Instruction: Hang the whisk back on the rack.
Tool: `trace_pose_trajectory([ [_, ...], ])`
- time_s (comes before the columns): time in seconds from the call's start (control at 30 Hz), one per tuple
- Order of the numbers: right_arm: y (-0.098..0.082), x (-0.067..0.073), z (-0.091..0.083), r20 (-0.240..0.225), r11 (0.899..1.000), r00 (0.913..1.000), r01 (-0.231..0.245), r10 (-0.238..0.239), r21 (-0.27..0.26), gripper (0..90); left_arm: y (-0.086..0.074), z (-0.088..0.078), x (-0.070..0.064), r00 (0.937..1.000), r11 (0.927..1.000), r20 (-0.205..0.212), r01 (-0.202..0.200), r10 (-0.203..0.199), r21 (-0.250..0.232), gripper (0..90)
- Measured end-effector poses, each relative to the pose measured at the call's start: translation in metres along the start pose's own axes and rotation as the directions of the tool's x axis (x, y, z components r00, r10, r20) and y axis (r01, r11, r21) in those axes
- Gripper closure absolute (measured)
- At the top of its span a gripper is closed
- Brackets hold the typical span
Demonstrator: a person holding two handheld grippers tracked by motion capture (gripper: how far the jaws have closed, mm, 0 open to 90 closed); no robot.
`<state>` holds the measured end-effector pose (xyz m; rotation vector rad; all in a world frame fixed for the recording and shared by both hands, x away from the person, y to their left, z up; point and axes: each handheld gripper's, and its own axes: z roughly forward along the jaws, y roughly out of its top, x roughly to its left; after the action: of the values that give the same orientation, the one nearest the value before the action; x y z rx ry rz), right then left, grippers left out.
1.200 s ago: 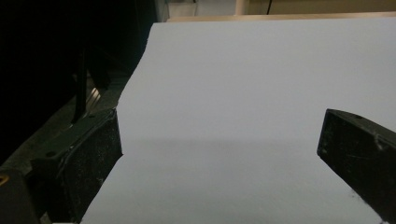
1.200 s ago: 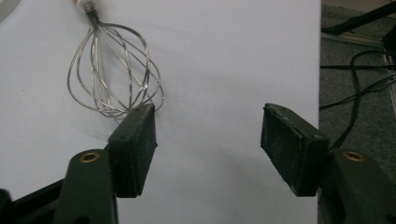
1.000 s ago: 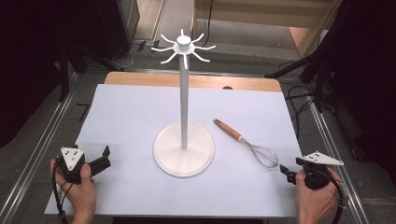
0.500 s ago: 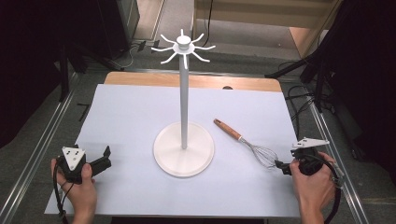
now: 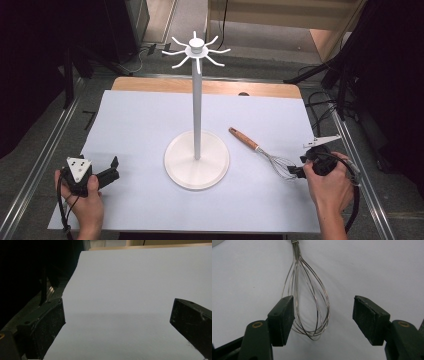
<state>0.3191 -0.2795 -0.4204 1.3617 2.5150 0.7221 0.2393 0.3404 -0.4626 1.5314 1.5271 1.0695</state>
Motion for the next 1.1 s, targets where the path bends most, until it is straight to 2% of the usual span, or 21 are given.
trace_pose_trajectory([
  [0.17,0.015,0.005,0.000,-0.013,0.999,0.9994,0.031,-0.031,0.029,41.4,0.000,0.000,0.000,1.0000,1.0000,0.003,-0.002,0.002,0.003,0.3],
  [0.27,0.025,0.007,0.003,-0.044,0.998,0.9981,0.044,-0.043,0.041,42.7,0.000,0.000,0.000,1.0000,1.0000,0.002,-0.002,0.002,0.003,0.3],
  [0.63,0.049,0.016,0.017,-0.050,0.991,0.9941,0.100,-0.096,0.087,49.9,0.000,0.000,0.000,1.0000,1.0000,-0.002,-0.002,0.002,0.001,0.3],
  [0.9,0.065,0.020,0.030,-0.072,0.985,0.9914,0.118,-0.110,0.129,52.5,0.000,0.000,-0.001,1.0000,1.0000,-0.004,-0.005,0.005,0.000,0.3],
  [1.1,0.072,0.022,0.034,-0.076,0.983,0.9903,0.126,-0.117,0.137,53.9,0.000,0.000,-0.001,1.0000,1.0000,-0.001,-0.007,0.007,0.001,0.3],
])
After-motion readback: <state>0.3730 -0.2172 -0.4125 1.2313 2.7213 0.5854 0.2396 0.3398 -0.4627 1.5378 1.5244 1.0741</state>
